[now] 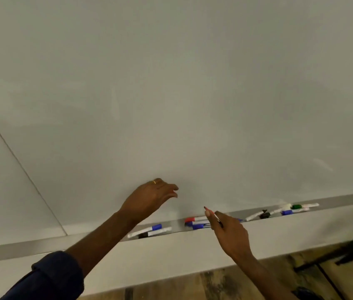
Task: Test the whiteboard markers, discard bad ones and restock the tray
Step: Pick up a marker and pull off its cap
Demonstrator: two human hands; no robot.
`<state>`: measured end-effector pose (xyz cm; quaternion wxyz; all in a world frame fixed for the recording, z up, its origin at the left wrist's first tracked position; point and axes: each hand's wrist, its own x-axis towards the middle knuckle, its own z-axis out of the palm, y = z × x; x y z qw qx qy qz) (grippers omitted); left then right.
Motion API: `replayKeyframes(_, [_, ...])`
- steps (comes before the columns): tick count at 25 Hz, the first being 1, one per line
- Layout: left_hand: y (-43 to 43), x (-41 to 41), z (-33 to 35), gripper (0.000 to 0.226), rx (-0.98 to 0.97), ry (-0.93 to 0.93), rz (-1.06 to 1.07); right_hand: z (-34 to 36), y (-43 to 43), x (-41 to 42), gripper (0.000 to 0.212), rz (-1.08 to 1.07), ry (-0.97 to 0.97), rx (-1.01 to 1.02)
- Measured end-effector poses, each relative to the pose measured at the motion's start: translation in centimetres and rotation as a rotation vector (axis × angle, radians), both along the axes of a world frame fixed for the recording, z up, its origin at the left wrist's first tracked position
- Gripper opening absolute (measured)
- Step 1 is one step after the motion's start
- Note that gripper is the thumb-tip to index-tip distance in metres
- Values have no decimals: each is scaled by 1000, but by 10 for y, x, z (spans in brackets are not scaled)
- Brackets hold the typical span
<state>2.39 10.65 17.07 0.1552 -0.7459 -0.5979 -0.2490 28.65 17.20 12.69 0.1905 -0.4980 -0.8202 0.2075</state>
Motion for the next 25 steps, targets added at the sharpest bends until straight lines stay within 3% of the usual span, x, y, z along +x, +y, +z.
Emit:
replayKeyframes(2, [12, 22, 41, 50, 116, -8, 68, -2, 9, 36, 28, 5, 97, -115])
replayKeyframes(4, [29, 46, 89, 51, 239, -26, 91, 0, 15, 62, 11, -22, 258, -164])
replayKeyframes(6, [52, 64, 139, 44, 349, -63, 93, 4, 24, 76, 26, -60, 414, -195])
replayKeyframes(8, [72, 78, 186, 42, 452, -15, 98, 12, 36, 88, 24, -114, 567, -305])
replayKeyframes(11, [101, 84, 244, 42, 429, 84, 65, 50, 58, 92, 20, -125, 800, -481])
replayKeyframes(12, [109, 83, 260, 40, 444, 132, 50, 67, 63, 90, 32, -110, 852, -559])
replayKeyframes(14, [128, 77, 296, 38, 525, 242, 27, 103, 71, 94, 57, -206, 869, -436])
replayKeyframes(17, [150, 67, 336, 39, 602, 361, 66, 156, 70, 110, 25, -151, 1062, -190])
replayKeyframes(19, [161, 57, 344, 40, 635, 413, 86, 191, 76, 115, 11, 24, 965, -19])
replayKeyframes(22, [172, 46, 337, 49, 680, 549, 114, 241, 91, 103, 13, 132, 1016, 237])
replayKeyframes(25, [176, 48, 334, 47, 701, 550, 235, 298, 111, 67, 16, 175, 1027, 458])
